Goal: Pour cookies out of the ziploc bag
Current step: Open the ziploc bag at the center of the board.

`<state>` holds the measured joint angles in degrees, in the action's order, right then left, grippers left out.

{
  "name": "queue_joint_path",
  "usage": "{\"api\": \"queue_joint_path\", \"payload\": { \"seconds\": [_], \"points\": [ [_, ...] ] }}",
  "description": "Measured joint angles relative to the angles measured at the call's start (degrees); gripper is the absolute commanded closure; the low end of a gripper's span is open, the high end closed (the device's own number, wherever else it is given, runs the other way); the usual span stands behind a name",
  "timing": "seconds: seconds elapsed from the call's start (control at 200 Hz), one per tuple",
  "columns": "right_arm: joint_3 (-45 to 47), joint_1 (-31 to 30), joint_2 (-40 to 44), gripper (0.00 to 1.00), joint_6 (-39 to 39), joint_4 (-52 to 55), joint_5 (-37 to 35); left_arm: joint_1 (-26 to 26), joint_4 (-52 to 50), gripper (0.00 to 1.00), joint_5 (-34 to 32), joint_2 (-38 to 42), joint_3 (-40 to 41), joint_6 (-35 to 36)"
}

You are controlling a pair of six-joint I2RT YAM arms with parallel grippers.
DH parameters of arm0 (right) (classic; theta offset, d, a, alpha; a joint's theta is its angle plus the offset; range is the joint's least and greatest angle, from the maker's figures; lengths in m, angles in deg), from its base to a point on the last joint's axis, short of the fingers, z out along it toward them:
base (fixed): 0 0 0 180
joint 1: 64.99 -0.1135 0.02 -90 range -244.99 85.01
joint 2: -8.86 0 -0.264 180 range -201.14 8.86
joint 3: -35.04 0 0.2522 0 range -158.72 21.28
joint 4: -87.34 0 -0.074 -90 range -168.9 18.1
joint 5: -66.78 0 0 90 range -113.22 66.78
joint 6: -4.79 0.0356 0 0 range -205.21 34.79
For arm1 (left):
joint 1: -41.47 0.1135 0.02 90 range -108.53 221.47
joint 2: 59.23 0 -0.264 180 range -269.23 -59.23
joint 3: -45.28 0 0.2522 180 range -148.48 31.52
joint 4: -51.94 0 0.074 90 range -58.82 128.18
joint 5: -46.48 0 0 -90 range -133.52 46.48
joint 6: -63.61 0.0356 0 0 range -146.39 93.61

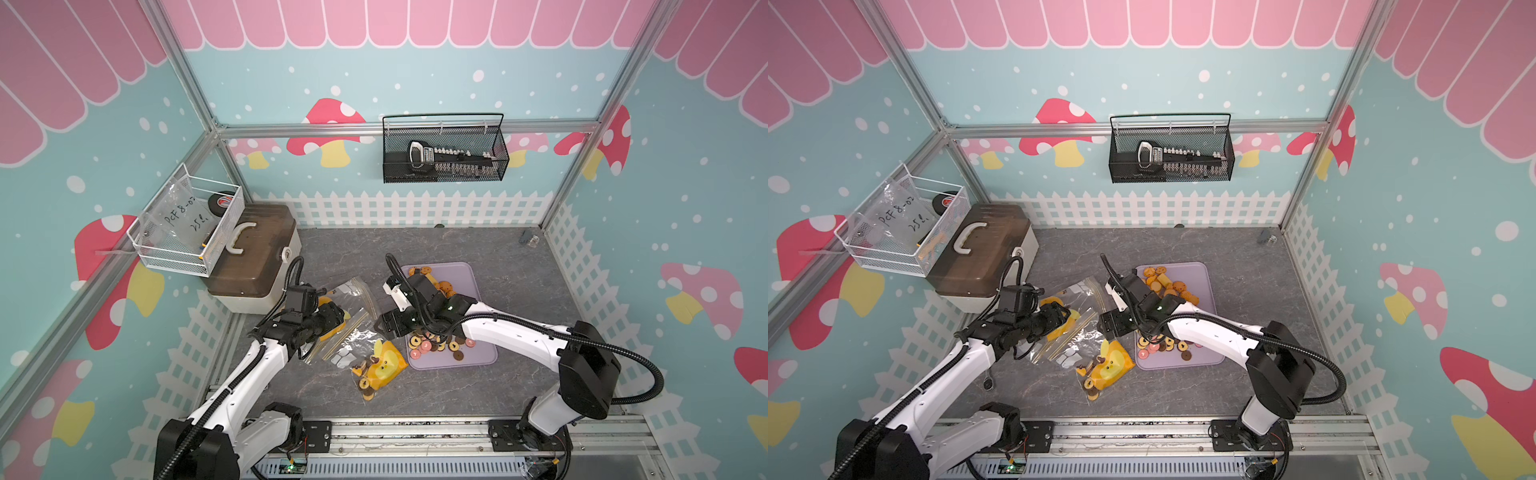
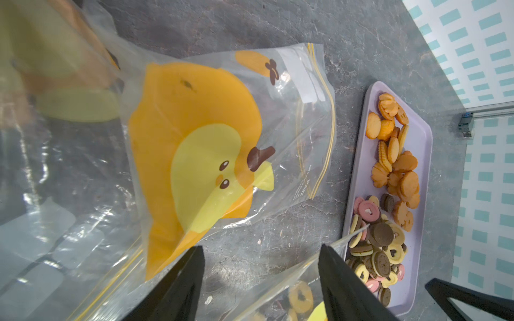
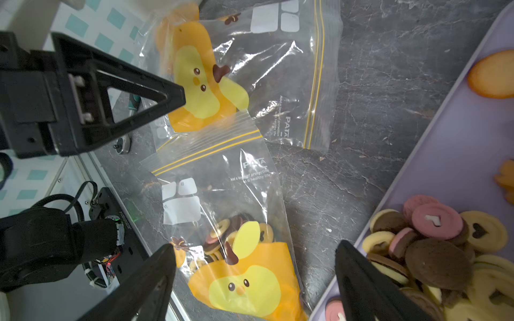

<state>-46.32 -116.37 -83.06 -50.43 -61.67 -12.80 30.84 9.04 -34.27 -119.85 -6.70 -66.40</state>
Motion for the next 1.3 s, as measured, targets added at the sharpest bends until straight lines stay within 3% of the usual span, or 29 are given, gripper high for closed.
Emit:
{"api": "queue_joint_path", "payload": {
  "seconds": [0.195,0.44,0.796,1.301],
  "points": [
    [-0.1,0.0,0.0,0.02,1.1,-0.6,-0.4,0.0,-0.6,0.35,-0.4,-2.0,0.4,0.8],
    [-0.2,0.0,-0.9,0.02,5.2,-0.8,-1.0,-1.5,-0.6,0.36,-0.5,-2.5,2.3,1.2],
    [-5.8,-1.1,-9.4,0.02,14.8,-0.3,-5.0,-3.4,-0.9,0.35,-0.4,2.3,5.0,0.6],
    [-11.9,-4.6,-15.3,0.01,14.3,1.1,-7.3,-3.8,-1.0,0.35,0.5,2.5,5.7,0.3]
  ]
}}
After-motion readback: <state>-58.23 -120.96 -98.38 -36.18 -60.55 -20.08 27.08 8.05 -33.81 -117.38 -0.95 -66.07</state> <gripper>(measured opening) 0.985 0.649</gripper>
